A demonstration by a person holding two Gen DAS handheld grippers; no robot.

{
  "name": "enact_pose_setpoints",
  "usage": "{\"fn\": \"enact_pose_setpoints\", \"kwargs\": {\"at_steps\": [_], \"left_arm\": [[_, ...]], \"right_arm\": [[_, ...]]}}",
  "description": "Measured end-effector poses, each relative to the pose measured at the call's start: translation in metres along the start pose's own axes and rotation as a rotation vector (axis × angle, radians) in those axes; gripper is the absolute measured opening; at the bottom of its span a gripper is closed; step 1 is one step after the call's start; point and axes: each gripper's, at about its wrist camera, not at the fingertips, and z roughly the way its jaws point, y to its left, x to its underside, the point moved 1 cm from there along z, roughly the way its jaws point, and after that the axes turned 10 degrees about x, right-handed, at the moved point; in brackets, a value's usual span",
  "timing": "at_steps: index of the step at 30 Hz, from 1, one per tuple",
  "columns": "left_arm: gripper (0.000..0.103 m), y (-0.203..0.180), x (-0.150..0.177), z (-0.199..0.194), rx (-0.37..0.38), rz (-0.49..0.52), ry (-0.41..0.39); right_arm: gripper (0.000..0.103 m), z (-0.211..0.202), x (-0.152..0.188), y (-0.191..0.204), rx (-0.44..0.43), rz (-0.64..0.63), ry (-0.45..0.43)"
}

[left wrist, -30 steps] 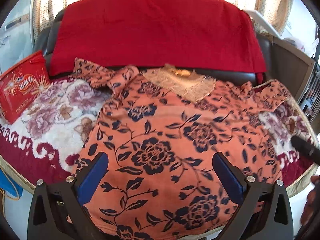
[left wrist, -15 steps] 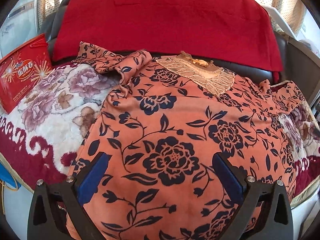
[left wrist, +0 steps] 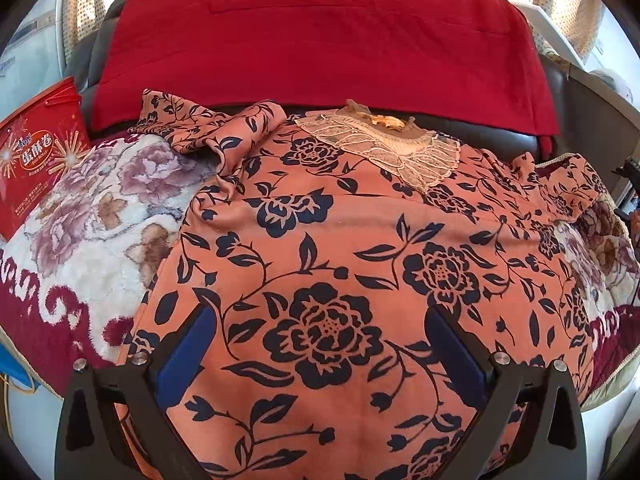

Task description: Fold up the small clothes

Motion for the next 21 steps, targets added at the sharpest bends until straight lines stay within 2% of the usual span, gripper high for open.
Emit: {"fn": "enact_pose_setpoints", "kwargs": {"at_steps": [4,7,8,9,10,11,13,17,21], "left_arm": [[0.103,0.003,-0.005,0.008,-0.014,-0.004,0.006],[0.103,0.006,-0.008,0.015,-0.026,-0.012,0.016],[0.103,0.006,-0.009,0.016,-0.030,-0.013,0.019],[0.103,0.007,-0.010,0.017,-0.037,-0.015,0.022],[0.103,0.008,-0.010,0.018,-0.045,-0.016,0.024],[0.103,0.009,-0.011,0.019,-0.055,-0.019,0.026],[0.103,0.014,-0.011,0.020,-0.063,-0.035,0.027],[0.103,0.025,-0.011,0.022,-0.062,-0.066,0.035],[0.103,0.033,-0.010,0.022,-0.057,-0.086,0.040]], "right_arm": [[0.090,0.022,-0.010,0.005,0.030,-0.023,0.014],[0.080,0.039,-0.016,0.012,0.076,-0.040,0.010],[0.066,0.044,-0.018,0.013,0.096,-0.046,0.009],[0.046,0.048,-0.020,0.016,0.121,-0.057,0.010],[0.033,0.053,-0.021,0.017,0.143,-0.072,0.016],[0.024,0.058,-0.021,0.019,0.176,-0.095,0.029],[0.013,0.059,-0.022,0.030,0.191,-0.137,0.028],[0.008,0.026,-0.007,0.091,0.098,-0.306,-0.034],[0.006,-0.032,0.038,0.181,-0.092,-0.506,-0.082]]}}
